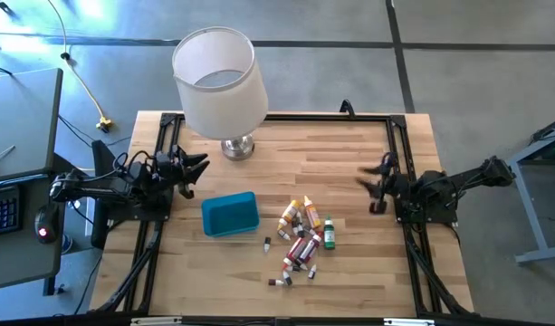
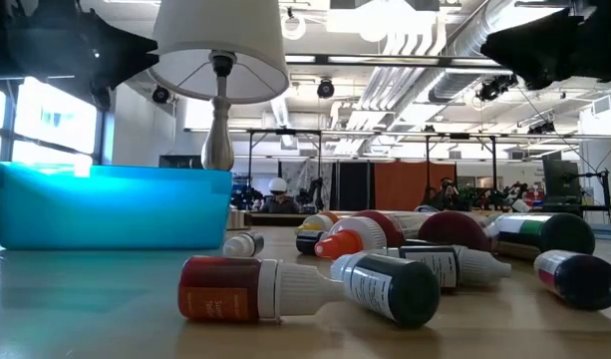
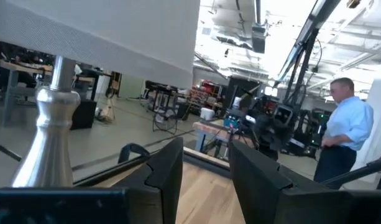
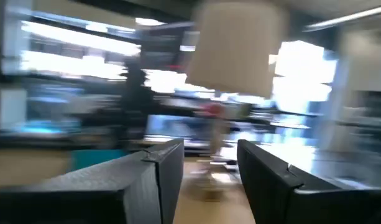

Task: Pick & Place food coloring
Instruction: Put the large green food coloring bottle into the blue bin

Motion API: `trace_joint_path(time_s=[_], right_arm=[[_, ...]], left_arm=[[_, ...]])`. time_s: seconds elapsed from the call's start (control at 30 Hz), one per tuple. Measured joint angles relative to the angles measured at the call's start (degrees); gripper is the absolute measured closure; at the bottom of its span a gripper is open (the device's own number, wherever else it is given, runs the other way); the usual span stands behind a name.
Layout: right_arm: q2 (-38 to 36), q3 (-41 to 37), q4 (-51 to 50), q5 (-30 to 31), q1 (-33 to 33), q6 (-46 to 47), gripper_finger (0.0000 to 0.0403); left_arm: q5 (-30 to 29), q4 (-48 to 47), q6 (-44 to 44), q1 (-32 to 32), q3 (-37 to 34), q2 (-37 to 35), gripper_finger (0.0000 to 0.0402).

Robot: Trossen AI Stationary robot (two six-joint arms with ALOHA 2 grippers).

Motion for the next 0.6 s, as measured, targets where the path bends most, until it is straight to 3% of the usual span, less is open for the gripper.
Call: trace_joint_path(time_s=[0.13,0.3,0.43,0.6], right_arm=[[0.03,0.0,-0.72,13.49,-0.34,8.83,0.0259],[0.02,0.0,-10.83,21.61,-0.44,25.82,0.0259],[0.05,-0.05,-21.84,19.78,-0.44,36.03,0.0259],[0.07,-0.05,-19.88,11.55,-0.46,45.27,0.0259]], left_arm=[[0.0,-0.05,0.0,0.0,0.0,0.0,0.0273],[-1.01,0.32,0.09,0.0,0.0,0.02,0.0273],[-3.38,3.05,0.2,0.0,0.0,0.01,0.0273],[-3.82,7.61,0.24,0.0,0.01,0.0,0.0273]])
